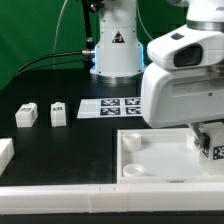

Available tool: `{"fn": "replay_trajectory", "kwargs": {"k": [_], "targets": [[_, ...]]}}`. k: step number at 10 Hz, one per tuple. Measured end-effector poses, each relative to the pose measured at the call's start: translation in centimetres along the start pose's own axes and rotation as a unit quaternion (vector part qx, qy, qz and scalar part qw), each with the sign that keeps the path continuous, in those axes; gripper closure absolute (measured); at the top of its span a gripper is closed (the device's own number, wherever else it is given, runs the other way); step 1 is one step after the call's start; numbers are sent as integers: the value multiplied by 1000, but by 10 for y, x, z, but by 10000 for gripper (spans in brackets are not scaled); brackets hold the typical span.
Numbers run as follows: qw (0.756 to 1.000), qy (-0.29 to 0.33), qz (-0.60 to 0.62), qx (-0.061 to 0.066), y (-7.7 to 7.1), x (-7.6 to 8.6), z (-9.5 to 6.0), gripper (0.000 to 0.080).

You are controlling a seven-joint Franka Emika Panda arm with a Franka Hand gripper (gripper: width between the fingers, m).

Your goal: Assemble one leg

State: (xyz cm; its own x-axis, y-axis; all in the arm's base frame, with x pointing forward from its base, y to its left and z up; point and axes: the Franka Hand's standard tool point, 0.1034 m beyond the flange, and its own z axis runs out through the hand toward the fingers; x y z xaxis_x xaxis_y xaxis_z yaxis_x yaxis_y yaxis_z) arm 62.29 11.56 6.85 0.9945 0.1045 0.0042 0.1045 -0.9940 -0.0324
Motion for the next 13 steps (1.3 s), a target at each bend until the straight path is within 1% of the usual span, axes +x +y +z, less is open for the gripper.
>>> {"fn": "replay_trajectory", "kwargs": {"k": [1, 3, 4, 6, 8, 9, 11, 12, 13], "targets": [[998, 1, 69, 1, 0, 0, 0, 509], [980, 6, 197, 1, 1, -1, 0, 508], [967, 5, 256, 3, 1, -1, 0, 508], [928, 3, 372, 8, 3, -1, 0, 508], [877, -2, 481, 15, 4, -1, 0, 508], [862, -2, 506, 16, 4, -1, 0, 508], [797, -7, 604, 20, 5, -1, 0, 508], [780, -7, 625, 19, 4, -1, 0, 508], [741, -10, 671, 21, 5, 0, 0, 508]]}}
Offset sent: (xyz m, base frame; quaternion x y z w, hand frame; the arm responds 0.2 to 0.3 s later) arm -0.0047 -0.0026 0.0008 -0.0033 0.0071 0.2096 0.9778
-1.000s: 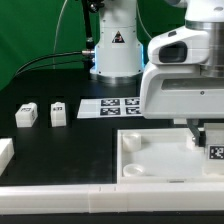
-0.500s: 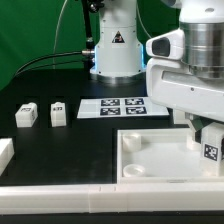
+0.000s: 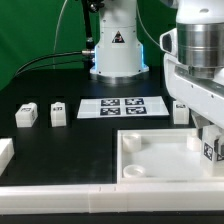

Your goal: Assemble one leg

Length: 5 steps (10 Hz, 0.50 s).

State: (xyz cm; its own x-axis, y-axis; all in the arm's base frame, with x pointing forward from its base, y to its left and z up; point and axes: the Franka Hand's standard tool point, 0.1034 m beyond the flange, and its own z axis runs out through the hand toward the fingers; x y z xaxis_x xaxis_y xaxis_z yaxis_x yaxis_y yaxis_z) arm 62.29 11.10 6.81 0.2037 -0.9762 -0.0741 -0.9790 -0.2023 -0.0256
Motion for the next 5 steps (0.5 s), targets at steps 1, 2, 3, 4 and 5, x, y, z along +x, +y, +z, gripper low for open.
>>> {"fn": "replay_trajectory", "kwargs": {"k": [1, 2, 3, 4, 5], "targets": [[999, -2, 47, 1, 0, 0, 0, 508], [996, -2, 85, 1, 0, 0, 0, 508], [995, -3, 97, 1, 0, 0, 0, 508], [996, -3, 91, 1, 0, 0, 0, 440], [997, -4, 76, 1, 0, -1, 1, 440]]}}
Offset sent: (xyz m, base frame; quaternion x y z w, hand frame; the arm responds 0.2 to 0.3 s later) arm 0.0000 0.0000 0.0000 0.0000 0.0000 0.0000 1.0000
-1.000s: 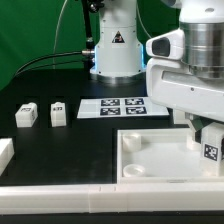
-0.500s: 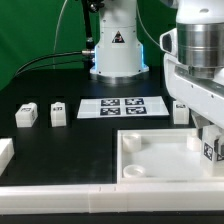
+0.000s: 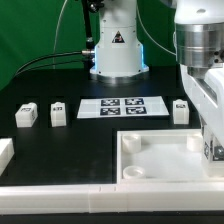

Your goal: Assemble one leg

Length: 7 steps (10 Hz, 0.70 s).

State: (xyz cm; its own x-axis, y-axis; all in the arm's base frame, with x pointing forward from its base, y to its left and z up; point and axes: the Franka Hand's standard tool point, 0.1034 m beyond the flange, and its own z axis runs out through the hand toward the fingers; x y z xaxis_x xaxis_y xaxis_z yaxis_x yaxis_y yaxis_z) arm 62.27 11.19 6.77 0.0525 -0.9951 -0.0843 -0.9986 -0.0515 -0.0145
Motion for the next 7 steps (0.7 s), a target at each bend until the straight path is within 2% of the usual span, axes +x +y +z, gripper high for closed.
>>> {"fn": "replay_trajectory", "kwargs": {"k": [2, 5, 7], "targets": [[1000, -1, -15, 0, 0, -1, 0, 184], [986, 0, -165, -1, 0, 0, 1, 152], [956, 2, -295, -2, 0, -2, 1, 151]]}}
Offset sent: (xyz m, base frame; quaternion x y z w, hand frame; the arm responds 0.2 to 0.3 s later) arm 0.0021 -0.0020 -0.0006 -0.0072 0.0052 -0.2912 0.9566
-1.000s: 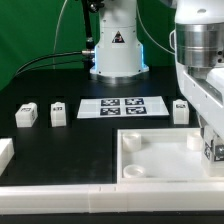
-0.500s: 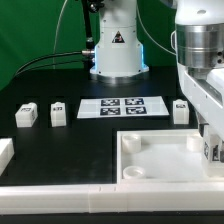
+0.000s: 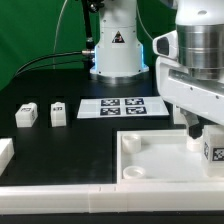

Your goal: Assemble one leg

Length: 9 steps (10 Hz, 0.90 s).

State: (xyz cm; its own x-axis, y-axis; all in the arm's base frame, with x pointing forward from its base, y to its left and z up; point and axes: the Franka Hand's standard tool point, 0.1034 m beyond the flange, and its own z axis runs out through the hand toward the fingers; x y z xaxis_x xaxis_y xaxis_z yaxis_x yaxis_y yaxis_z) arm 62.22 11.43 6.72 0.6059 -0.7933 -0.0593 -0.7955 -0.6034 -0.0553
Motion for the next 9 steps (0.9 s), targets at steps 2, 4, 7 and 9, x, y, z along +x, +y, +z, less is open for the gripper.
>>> {"fn": "replay_trajectory", "kwargs": {"k": [2, 4, 7, 9], "targets": [[994, 2, -112, -2, -1, -1, 0, 151], [974, 5, -228, -5, -1, -2, 0, 151], [926, 12, -378, -15, -1, -2, 0, 151], [902, 11, -432, -15, -1, -1, 0, 151]]}}
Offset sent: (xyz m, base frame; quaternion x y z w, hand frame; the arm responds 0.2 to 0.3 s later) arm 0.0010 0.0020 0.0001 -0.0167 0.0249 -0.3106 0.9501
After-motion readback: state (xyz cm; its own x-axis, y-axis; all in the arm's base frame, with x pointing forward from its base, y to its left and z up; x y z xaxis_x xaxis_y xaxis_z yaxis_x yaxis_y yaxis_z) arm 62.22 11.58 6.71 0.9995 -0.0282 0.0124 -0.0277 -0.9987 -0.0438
